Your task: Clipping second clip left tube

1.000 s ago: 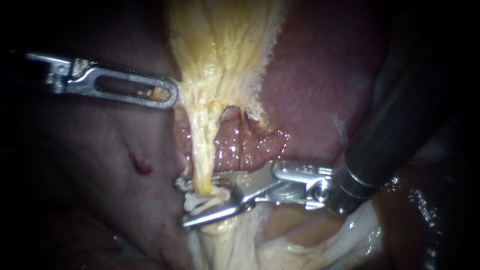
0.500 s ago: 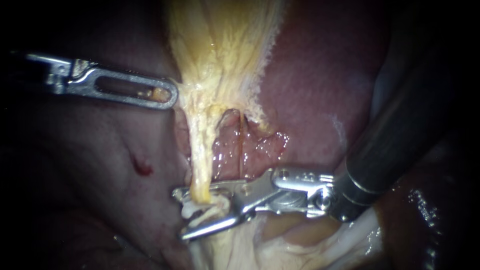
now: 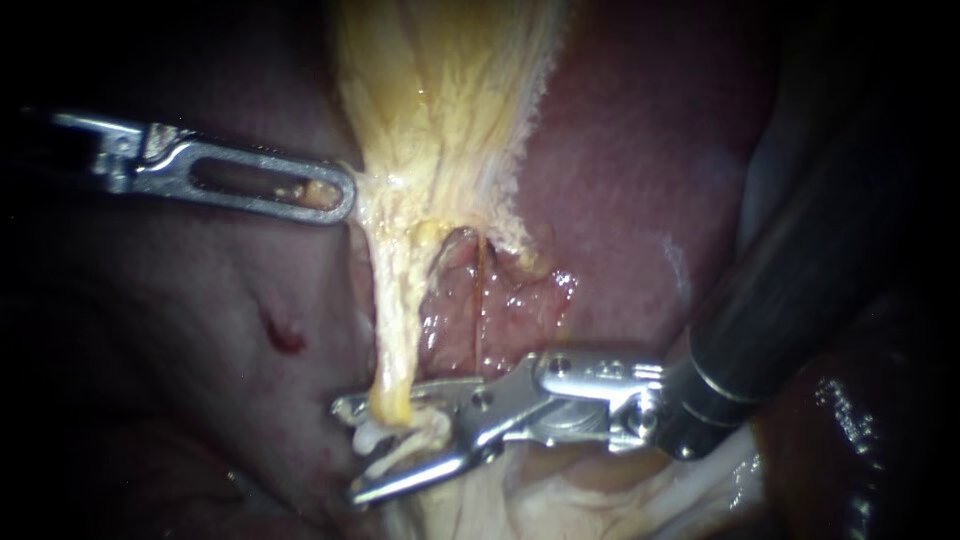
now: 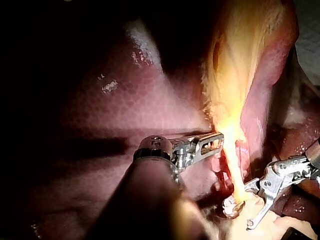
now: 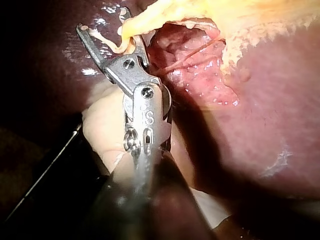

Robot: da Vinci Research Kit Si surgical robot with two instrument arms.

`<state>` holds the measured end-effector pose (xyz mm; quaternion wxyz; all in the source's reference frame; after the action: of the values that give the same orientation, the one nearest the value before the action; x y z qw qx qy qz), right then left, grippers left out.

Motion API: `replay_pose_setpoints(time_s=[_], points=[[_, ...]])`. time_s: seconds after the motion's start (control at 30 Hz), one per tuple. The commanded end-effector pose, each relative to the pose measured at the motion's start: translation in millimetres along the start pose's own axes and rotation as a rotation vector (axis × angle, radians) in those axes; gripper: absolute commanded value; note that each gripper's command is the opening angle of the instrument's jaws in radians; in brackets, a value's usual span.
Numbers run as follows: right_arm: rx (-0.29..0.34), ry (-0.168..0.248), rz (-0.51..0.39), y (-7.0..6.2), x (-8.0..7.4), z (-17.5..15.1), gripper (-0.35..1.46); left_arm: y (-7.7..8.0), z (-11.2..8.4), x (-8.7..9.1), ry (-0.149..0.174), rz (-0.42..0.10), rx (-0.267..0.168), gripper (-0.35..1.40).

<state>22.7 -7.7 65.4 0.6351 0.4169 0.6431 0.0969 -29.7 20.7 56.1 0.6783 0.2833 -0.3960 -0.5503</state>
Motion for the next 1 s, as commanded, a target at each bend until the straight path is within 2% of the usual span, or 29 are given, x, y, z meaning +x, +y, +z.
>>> replay_pose_setpoints(time_s=[0.03,0.57,0.87,1.0], points=[[0.003,0.001,0.0,0.0,0.0,0.0,0.5,0.0,0.0,0.0,0.0,0.0,0.0,-0.35],[0.005,0.003,0.005,0.5,-0.2,-0.2,0.43,0.0,0.0,0.0,0.0,0.0,0.0,-0.35],[0.009,0.001,0.005,1.0,-0.4,-0.8,0.29,0.0,0.0,0.0,0.0,0.0,0.0,-0.35],[0.007,0.0,0.006,0.9,-0.5,-1.0,0.14,0.0,0.0,0.0,0.0,0.0,0.0,-0.35]])
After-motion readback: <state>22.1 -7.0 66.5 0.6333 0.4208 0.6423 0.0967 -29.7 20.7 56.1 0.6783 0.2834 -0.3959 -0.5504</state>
